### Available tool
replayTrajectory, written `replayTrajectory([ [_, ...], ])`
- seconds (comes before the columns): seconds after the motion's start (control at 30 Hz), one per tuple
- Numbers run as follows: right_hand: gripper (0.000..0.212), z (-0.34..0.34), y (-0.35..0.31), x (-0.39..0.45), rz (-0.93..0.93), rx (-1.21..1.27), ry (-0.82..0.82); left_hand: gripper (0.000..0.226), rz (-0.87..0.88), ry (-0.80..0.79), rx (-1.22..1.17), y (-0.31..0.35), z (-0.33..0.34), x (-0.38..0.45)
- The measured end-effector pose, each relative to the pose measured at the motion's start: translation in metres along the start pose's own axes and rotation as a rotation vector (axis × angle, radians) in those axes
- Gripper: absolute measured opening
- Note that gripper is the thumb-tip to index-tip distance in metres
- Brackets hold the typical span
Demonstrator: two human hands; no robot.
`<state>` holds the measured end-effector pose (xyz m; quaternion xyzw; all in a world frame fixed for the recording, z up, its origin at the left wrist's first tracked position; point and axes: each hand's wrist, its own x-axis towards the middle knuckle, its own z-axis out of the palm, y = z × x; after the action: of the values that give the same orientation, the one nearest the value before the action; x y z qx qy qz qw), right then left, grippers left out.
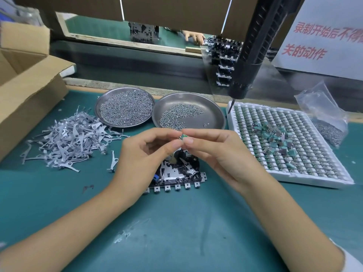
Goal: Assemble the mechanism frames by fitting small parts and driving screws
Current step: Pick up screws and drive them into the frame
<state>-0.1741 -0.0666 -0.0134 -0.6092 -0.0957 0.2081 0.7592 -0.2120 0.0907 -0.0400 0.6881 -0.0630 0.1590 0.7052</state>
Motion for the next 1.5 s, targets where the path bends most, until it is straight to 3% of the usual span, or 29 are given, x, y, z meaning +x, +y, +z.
replayTrajectory([
  [0.2, 0.017, -0.001, 0.001, -0.001, -0.111, -0.292, 0.014, 0.013, 0.048, -0.016, 0.079, 0.001, -0.002, 0.001],
  [0.37, 0.024, -0.001, -0.001, -0.003, -0.133, -0.345, -0.034, 0.022, 0.117, -0.005, 0.201, -0.001, -0.008, 0.004],
  [0.63, 0.015, -0.001, 0.0, -0.009, -0.271, -0.422, -0.011, 0.032, 0.098, -0.13, 0.305, 0.013, -0.017, 0.008],
  [0.77, 0.018, 0.0, 0.022, -0.021, -0.464, -0.743, 0.054, 0.029, 0.109, -0.231, 0.39, 0.015, -0.03, 0.001],
  [0.87, 0.016, 0.005, 0.039, -0.023, -0.622, -0.931, 0.037, 0.015, 0.073, -0.139, 0.322, 0.01, -0.038, -0.007],
  [1.03, 0.01, 0.007, 0.051, -0.022, -0.803, -1.06, 0.075, 0.012, 0.046, -0.014, 0.332, 0.003, -0.037, -0.012],
  [1.3, 0.009, 0.006, 0.052, -0.02, -0.842, -1.162, 0.048, 0.011, 0.255, -0.102, 0.564, 0.005, -0.034, -0.018],
  [1.5, 0.014, 0.008, 0.048, -0.024, -0.69, -1.059, 0.041, 0.038, 0.317, -0.32, 0.847, 0.001, -0.036, -0.023],
])
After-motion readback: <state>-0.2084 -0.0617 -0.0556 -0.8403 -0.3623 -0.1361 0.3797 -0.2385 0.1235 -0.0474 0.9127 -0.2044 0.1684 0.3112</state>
